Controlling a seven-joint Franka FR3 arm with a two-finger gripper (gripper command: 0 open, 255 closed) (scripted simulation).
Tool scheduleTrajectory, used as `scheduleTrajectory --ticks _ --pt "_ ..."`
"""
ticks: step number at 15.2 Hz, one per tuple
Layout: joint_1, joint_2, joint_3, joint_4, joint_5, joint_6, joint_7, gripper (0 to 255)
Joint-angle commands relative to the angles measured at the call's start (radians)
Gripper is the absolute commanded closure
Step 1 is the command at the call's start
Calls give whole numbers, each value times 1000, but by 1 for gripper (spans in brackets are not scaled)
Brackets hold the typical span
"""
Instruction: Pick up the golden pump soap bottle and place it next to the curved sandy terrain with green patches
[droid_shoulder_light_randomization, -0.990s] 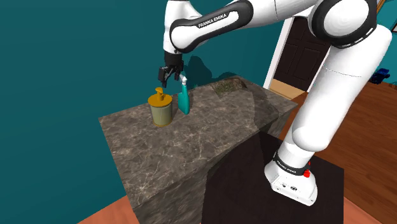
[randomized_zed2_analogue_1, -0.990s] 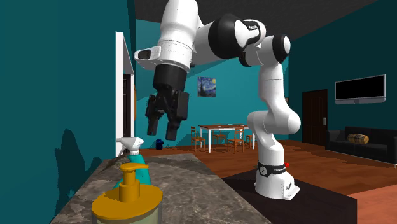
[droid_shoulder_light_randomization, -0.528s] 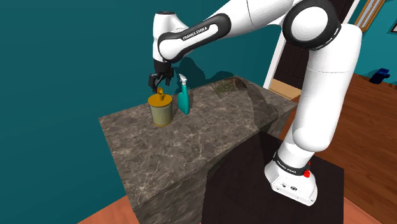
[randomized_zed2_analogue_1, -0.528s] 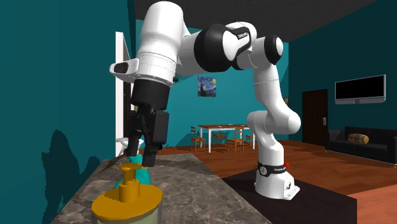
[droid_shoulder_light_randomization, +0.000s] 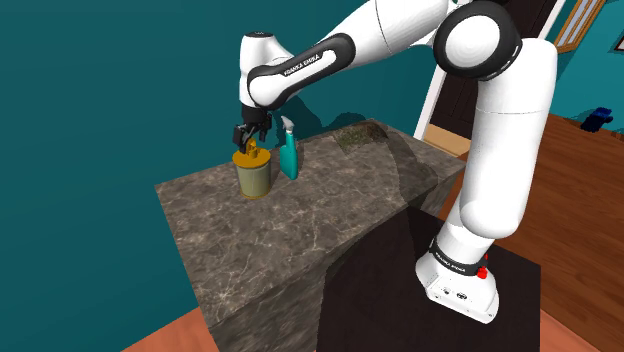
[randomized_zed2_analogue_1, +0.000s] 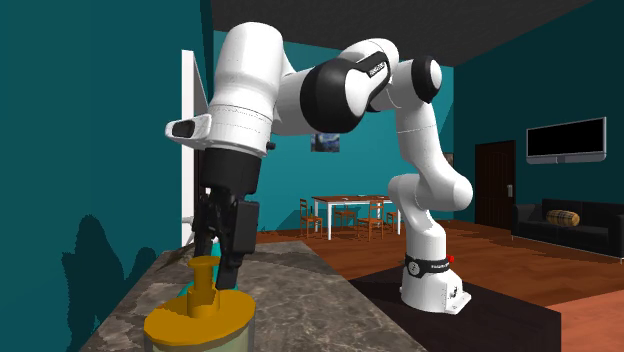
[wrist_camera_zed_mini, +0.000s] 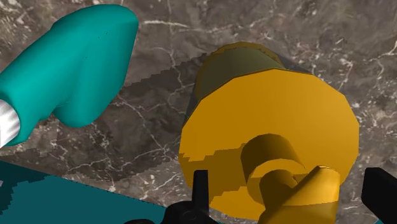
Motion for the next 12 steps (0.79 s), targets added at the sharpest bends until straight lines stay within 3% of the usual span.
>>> scheduleTrajectory --ticks 1,5,6,12 --pt "0 1 0 -1 0 1 0 0" --pt "0 0 0 0 0 1 0 0" --pt "0 0 0 0 0 1 0 255" --pt "0 1 0 0 0 1 0 255"
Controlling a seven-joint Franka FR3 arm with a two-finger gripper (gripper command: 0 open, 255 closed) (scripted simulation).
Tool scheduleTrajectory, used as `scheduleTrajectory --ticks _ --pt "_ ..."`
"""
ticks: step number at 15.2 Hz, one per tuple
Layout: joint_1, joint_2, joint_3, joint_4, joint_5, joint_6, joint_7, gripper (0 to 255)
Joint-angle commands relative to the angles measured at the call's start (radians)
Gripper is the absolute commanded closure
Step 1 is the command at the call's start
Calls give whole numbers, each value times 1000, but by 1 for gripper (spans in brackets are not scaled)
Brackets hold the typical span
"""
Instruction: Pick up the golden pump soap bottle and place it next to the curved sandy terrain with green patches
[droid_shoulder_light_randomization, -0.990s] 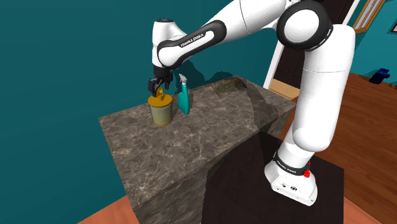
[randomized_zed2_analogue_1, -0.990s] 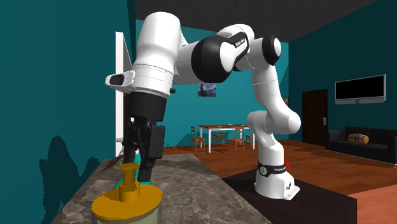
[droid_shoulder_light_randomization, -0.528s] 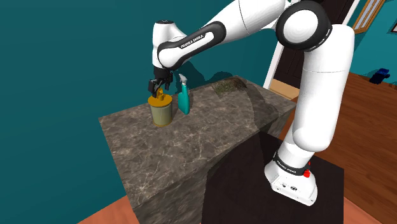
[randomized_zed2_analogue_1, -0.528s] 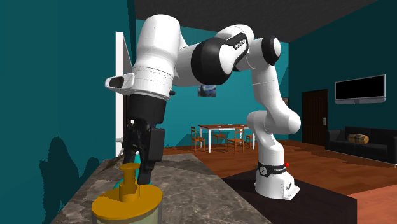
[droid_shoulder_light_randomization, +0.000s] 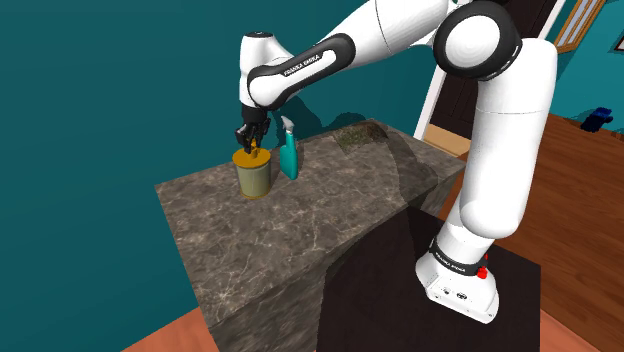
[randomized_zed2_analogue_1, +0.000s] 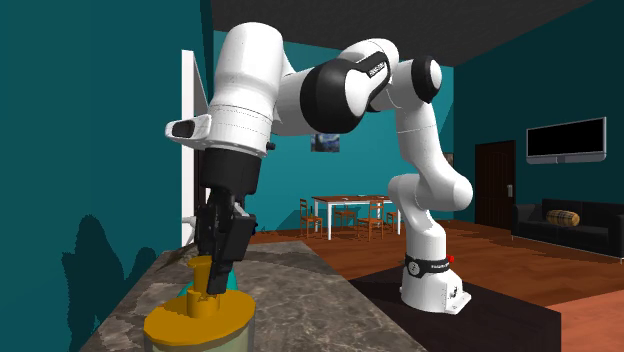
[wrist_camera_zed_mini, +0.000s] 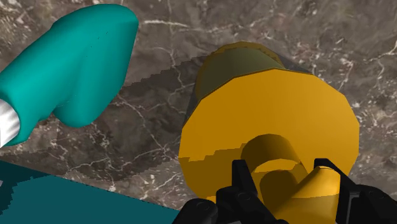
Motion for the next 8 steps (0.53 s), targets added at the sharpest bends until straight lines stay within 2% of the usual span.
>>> scheduleTrajectory --ticks 1,8 --pt "0 0 0 0 0 0 0 255" --pt "-1 -24 3 36 9 -60 -7 255"
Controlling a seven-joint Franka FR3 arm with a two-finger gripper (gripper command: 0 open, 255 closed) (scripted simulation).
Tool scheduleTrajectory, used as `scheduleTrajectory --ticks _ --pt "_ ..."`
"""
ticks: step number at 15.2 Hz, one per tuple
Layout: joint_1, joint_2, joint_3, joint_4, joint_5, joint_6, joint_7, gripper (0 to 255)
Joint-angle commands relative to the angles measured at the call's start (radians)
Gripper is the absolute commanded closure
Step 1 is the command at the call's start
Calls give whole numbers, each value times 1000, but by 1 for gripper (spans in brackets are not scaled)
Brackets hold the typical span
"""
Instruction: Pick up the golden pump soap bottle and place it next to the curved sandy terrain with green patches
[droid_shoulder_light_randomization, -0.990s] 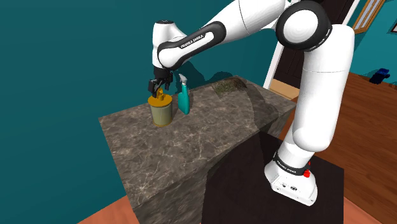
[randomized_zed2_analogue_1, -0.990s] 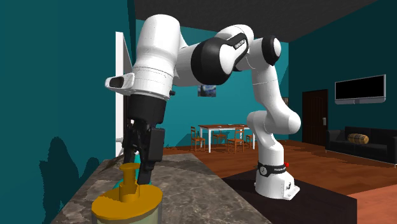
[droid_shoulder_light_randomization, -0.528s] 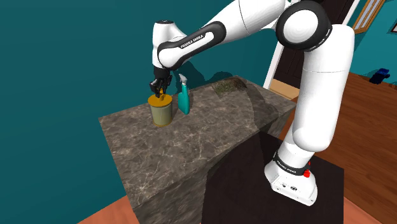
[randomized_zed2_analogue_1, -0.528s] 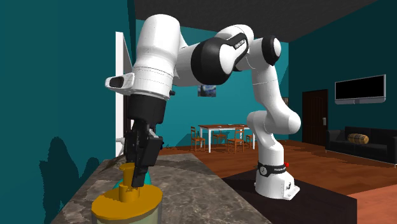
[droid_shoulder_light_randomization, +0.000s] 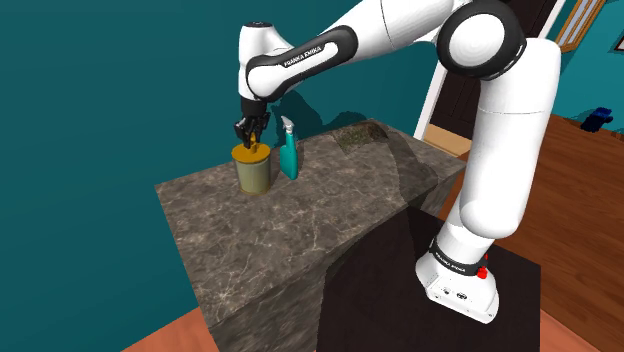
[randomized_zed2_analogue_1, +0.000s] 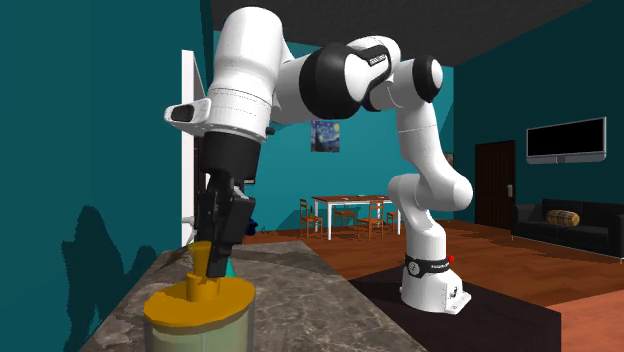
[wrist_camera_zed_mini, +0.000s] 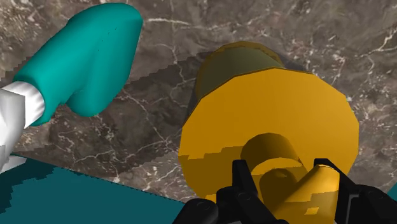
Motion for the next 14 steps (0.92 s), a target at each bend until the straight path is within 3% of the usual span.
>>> scheduleTrajectory --ticks 1,14 --pt "0 -11 1 13 4 -24 -2 255" --pt "-1 -48 5 141 18 -187 -15 255"
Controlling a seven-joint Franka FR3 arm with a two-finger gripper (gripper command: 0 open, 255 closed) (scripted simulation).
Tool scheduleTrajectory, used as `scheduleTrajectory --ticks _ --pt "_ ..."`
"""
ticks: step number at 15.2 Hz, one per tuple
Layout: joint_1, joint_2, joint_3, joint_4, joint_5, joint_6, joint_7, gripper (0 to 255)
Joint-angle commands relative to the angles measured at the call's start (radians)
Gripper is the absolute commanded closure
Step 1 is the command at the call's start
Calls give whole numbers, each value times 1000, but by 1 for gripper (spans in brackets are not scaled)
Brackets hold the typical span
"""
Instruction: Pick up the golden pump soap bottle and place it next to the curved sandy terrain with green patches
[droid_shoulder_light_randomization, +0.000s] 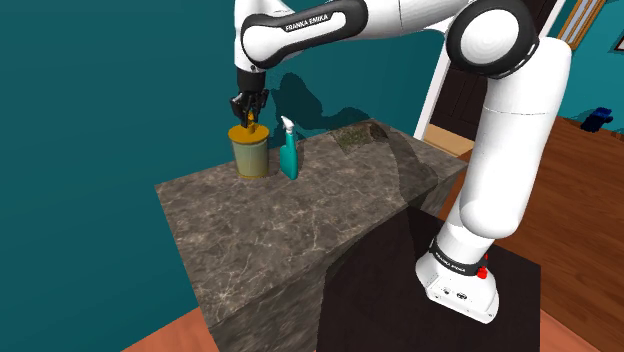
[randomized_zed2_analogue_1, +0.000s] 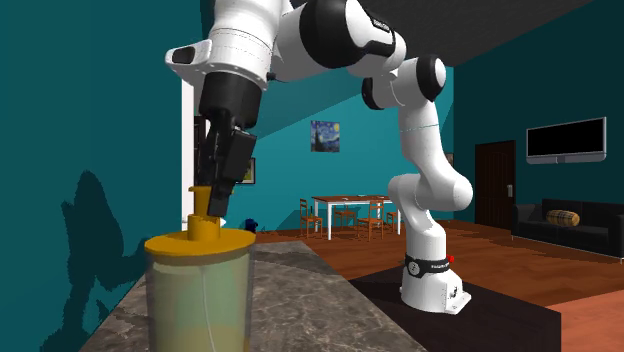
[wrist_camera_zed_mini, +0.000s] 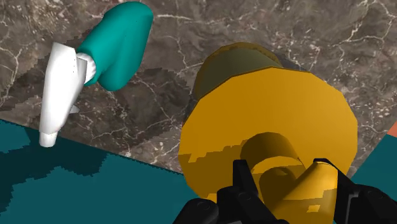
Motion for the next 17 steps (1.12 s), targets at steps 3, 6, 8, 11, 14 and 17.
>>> scheduleTrajectory --ticks 3,6,8,11,14,17 --pt "0 -6 0 48 3 -53 -4 255" --pt "0 -7 1 87 4 -93 -6 255" --pt "1 -7 1 115 5 -120 -7 255" --pt "2 -4 2 158 5 -161 -8 255" --pt "4 1 3 205 4 -204 -9 255" --pt "6 9 3 256 3 -247 -10 255"
